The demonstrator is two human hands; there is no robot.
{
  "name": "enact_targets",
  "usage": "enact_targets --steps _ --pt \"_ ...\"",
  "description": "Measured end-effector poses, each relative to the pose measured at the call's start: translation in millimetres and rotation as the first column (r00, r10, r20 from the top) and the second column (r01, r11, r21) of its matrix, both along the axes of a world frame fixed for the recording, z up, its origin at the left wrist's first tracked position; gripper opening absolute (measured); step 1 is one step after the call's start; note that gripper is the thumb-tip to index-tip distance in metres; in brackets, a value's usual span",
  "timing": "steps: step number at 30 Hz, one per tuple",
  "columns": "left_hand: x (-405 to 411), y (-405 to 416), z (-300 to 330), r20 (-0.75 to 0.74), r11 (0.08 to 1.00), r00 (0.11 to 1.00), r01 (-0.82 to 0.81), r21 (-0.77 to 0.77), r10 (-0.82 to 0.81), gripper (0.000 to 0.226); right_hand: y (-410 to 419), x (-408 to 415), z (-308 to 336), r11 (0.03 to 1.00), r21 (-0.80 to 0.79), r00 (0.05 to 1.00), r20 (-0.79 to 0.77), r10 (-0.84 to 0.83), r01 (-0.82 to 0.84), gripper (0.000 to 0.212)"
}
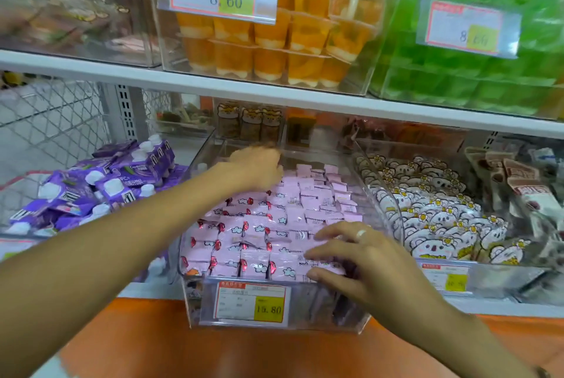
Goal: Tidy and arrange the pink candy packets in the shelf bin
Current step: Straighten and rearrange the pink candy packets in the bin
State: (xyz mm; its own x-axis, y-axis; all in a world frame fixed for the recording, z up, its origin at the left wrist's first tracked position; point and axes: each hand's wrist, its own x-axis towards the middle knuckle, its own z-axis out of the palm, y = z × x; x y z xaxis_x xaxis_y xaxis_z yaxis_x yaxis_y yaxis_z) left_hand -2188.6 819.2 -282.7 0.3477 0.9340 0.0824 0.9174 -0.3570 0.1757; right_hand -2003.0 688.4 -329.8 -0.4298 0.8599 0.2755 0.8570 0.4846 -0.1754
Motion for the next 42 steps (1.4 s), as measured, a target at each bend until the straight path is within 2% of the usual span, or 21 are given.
enact_targets --steps 3,5,7,10,14,19,22,24,26,27,28,30,31,33,35,37,38,40,41,42 --pt "-8 -46 -8 0.158 0.984 0.984 0.054 0.169 -0.081 0.02 2 -3 7 0.999 -0.046 1.0 0.031 0.003 -0.002 0.032" --pt "-15 -85 -18 0.221 0.981 0.964 0.112 0.16 -0.146 0.013 8 -9 18 0.997 -0.076 0.995 0.097 0.018 -0.01 0.032" --pt "-22 -109 -33 0.209 0.983 0.964 0.139 0.117 -0.161 0.015 12 -16 28 0.997 -0.079 0.987 0.159 0.018 -0.006 0.03" --pt "-29 -121 -50 0.218 0.979 0.962 0.137 0.149 -0.167 0.019 10 -25 27 0.998 -0.068 0.98 0.196 0.025 -0.012 0.021" --pt "-34 -122 -56 0.304 0.975 0.932 0.155 0.159 -0.198 0.02 4 -23 15 1.0 -0.025 0.997 0.076 0.019 -0.017 0.014" --pt "-32 -124 -62 0.352 0.975 0.916 0.135 0.179 -0.192 0.019 -6 -23 1 0.979 0.17 0.994 0.011 0.109 -0.109 0.012" --pt "-32 -126 -61 0.387 0.98 0.906 0.118 0.161 -0.173 0.019 -9 -23 7 0.977 0.211 0.964 -0.258 0.06 -0.004 0.015" --pt "-31 -127 -60 0.438 0.983 0.885 0.098 0.154 -0.157 0.022 -9 -21 18 0.946 0.299 0.869 -0.492 0.044 0.122 0.012" --pt "-29 -128 -60 0.501 0.978 0.851 0.067 0.195 -0.158 0.034 -8 -17 30 0.904 0.341 0.715 -0.697 0.058 0.259 0.009" --pt "-27 -130 -59 0.536 0.97 0.824 0.063 0.237 -0.184 0.042 -8 -14 33 0.915 0.276 0.612 -0.79 0.042 0.294 0.011" --pt "-24 -133 -56 0.567 0.958 0.792 0.077 0.276 -0.227 0.051 -7 -12 34 0.948 0.147 0.485 -0.874 -0.009 0.282 0.014" --pt "-19 -138 -51 0.585 0.927 0.738 0.152 0.342 -0.337 0.069 -7 -14 31 0.975 -0.191 0.232 -0.949 -0.212 0.112 0.017" --pt "-17 -139 -49 0.56 0.902 0.729 0.188 0.388 -0.393 0.071 -6 -17 28 0.949 -0.314 0.15 -0.938 -0.312 0.009 0.018" --pt "-16 -142 -47 0.489 0.848 0.734 0.224 0.48 -0.471 0.062 -6 -22 25 0.881 -0.447 0.061 -0.894 -0.443 -0.156 0.023" --pt "-18 -142 -45 0.494 0.834 0.723 0.208 0.512 -0.483 0.047 -6 -23 26 0.84 -0.477 0.024 -0.872 -0.488 -0.261 0.027" --pt "-19 -143 -41 0.685 0.908 0.617 0.125 0.4 -0.387 0.036 -6 -22 27 0.828 -0.491 0.049 -0.866 -0.498 -0.269 0.029" --pt "-18 -145 -37 0.818 0.958 0.505 0.081 0.273 -0.276 0.033 -5 -20 27 0.85 -0.486 0.107 -0.874 -0.474 -0.203 0.031" --pt "-18 -142 -33 0.956 0.998 0.29 0.066 0.022 -0.04 0.043 -5 -18 27 0.933 -0.355 0.312 -0.882 -0.354 0.057 0.03" --pt "-18 -140 -34 0.969 0.995 0.242 0.072 -0.064 0.045 0.05 -7 -19 28 0.966 -0.219 0.419 -0.871 -0.257 0.137 0.028" --pt "-19 -139 -33 0.969 0.991 0.227 0.072 -0.115 0.096 0.056 -11 -19 29 0.987 -0.094 0.51 -0.847 -0.148 0.131 0.027"
